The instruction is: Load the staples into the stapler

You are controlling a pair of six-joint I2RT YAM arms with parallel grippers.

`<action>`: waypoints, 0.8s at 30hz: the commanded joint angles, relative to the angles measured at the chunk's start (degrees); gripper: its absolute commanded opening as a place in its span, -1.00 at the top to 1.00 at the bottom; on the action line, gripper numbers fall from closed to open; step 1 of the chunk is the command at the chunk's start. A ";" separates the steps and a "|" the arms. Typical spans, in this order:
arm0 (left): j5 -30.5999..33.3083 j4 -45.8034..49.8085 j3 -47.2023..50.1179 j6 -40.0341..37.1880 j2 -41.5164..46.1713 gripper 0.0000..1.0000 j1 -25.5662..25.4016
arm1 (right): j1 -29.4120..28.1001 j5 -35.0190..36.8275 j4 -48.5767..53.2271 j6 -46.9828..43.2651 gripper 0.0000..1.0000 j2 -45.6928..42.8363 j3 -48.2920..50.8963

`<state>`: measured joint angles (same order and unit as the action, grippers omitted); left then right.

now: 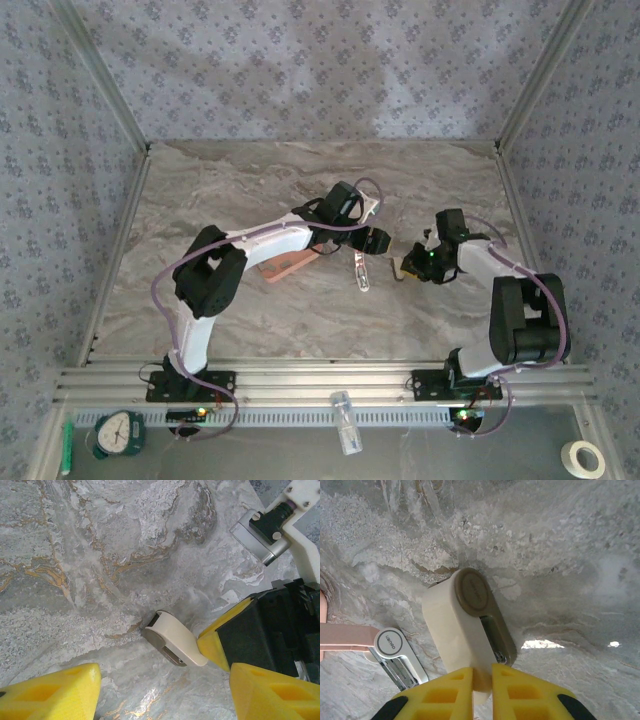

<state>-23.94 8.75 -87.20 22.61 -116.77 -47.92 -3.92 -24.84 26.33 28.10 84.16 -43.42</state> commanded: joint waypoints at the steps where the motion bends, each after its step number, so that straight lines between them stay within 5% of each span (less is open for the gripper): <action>1: 0.87 -0.32 0.63 0.68 2.64 -0.39 0.53 | -0.93 6.75 2.83 0.91 0.61 2.58 2.88; 10: 6.36 3.80 0.36 0.33 3.31 -0.43 1.15 | -2.21 3.93 4.51 1.16 0.16 -7.62 -1.63; 24: -3.06 3.56 1.55 0.40 -0.52 -0.17 0.77 | -3.98 3.22 4.38 3.32 0.16 -13.67 2.01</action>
<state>-22.96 12.64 -86.52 23.11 -116.66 -46.72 -7.44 -21.82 29.43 30.26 71.53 -42.33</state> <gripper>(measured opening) 0.599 0.422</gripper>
